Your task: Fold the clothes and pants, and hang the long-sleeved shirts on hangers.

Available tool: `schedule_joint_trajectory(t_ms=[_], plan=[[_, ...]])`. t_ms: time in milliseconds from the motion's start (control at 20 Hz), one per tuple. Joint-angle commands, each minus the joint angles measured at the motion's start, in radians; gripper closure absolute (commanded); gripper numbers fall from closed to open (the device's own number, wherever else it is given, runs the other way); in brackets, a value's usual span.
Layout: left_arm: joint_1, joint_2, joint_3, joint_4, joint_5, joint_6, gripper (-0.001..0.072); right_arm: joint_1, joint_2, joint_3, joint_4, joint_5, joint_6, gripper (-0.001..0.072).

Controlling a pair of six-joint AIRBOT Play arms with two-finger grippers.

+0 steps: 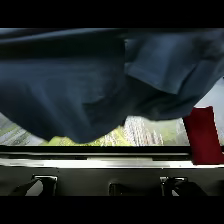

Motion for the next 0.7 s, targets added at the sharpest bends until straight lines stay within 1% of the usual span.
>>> schedule_joint_trajectory(t_ms=[0,150,250,350,450,650], plan=[[0.001,-0.104,-0.050,0.016,0.001,0.000,0.0695,0.000,-0.159,0.000,-0.005,-0.030,0.015,0.0680],[-0.024,-0.290,-0.084,0.016,0.082,0.018,0.0695,0.000,-0.381,0.000,-0.005,-0.143,0.008,0.0680],[-0.062,-0.445,-0.084,0.016,0.160,0.018,0.0695,0.000,-0.534,0.000,-0.003,-0.214,0.010,0.0680],[-0.101,-0.590,-0.084,0.016,0.245,0.022,0.0695,0.000,-0.681,0.000,0.001,-0.244,0.032,0.0680],[-0.137,-0.719,-0.084,0.016,0.313,0.021,0.0694,0.000,-0.807,0.000,0.027,-0.254,0.032,0.0680],[-0.197,-0.891,-0.083,0.016,0.382,0.021,0.0694,0.000,-0.976,0.000,0.099,-0.255,0.032,0.0679]])
